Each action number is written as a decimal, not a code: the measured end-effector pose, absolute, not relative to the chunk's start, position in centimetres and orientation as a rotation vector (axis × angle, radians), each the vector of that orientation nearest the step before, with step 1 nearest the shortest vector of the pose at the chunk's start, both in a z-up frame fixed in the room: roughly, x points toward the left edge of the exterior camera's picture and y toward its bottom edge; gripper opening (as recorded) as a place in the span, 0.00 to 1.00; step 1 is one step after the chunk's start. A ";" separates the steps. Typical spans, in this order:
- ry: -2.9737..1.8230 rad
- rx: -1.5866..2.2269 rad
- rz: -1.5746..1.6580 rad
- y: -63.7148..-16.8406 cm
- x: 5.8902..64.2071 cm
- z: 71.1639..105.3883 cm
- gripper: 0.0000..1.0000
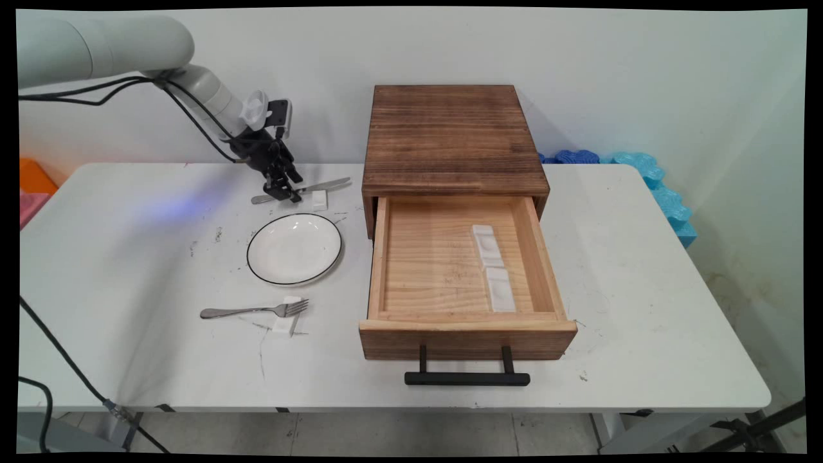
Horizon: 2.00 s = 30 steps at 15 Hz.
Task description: Pick up the knife from the left of the white plate, then place the picked object into the drawer
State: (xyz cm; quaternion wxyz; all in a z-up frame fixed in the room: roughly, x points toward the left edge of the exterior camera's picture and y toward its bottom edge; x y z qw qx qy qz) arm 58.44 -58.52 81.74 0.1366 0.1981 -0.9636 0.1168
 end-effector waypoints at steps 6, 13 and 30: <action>-2.795 0.592 0.335 -58.2 58.6 81.9 0.00; -2.799 0.602 0.335 -57.7 58.6 82.1 0.00; -2.777 0.628 0.385 -56.1 58.3 84.5 0.00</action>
